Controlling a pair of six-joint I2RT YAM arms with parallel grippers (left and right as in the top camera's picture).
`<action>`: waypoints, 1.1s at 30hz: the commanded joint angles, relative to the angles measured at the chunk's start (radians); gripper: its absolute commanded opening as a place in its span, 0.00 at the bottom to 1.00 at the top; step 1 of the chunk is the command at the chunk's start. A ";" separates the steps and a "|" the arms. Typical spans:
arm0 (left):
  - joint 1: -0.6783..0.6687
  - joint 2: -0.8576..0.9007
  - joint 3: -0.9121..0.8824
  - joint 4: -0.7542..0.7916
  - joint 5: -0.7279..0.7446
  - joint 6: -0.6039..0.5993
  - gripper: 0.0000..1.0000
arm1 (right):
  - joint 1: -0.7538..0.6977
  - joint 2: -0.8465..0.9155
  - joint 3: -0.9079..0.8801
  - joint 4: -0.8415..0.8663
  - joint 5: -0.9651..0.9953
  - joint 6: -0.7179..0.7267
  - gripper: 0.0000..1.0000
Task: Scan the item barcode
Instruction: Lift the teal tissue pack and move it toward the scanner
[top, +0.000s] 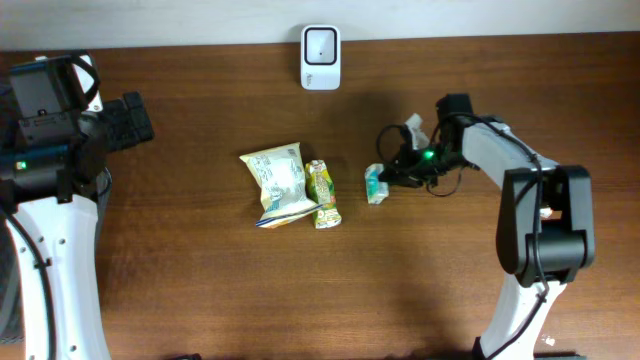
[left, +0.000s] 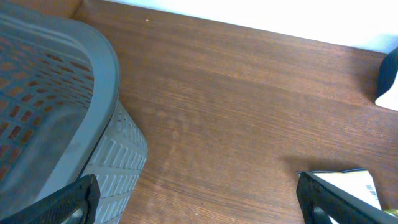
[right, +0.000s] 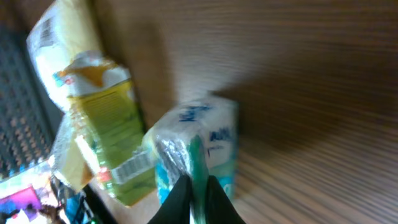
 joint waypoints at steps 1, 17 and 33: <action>0.004 -0.004 0.010 0.000 0.006 0.006 0.99 | -0.063 0.013 -0.003 -0.039 0.232 -0.027 0.14; 0.004 -0.004 0.010 0.000 0.006 0.006 0.99 | 0.021 0.038 0.091 -0.144 0.227 -0.130 0.34; 0.004 -0.004 0.010 -0.006 0.006 0.006 0.99 | -0.060 -0.224 0.069 -0.161 -0.442 -0.142 0.04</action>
